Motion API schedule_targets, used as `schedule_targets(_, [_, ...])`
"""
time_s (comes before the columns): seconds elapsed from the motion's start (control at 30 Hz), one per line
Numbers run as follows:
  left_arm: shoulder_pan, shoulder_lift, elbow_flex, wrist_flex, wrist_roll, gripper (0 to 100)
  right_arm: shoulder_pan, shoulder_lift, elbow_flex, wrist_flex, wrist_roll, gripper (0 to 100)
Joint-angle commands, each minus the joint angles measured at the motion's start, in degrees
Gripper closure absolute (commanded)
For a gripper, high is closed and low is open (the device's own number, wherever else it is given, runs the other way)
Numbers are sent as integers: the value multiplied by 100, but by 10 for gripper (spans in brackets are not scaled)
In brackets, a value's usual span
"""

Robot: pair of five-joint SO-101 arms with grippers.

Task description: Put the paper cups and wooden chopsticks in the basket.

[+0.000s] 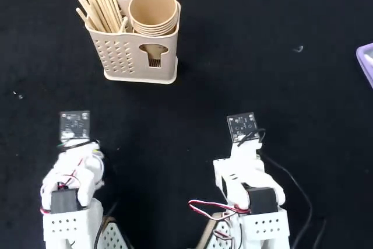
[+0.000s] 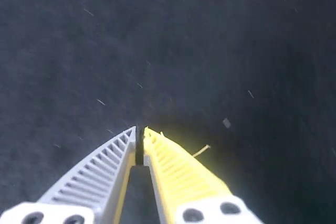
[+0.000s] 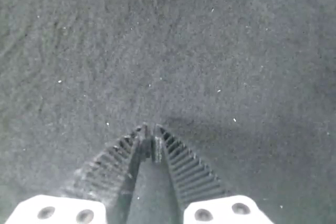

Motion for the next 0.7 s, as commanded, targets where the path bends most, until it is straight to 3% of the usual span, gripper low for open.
schedule_targets(0.0, [347,-9,136,352,-35,970,114,-549,13,0,-44,987])
schedule_targets(0.37, [409,-9,136,571,26,970,114,-549,13,0,-44,987])
schedule_targets(0.53, [356,0,136,580,1169,970,114,-549,13,0,-44,987])
schedule_targets(0.67, [382,0,136,571,1600,969,114,-549,13,0,-44,987])
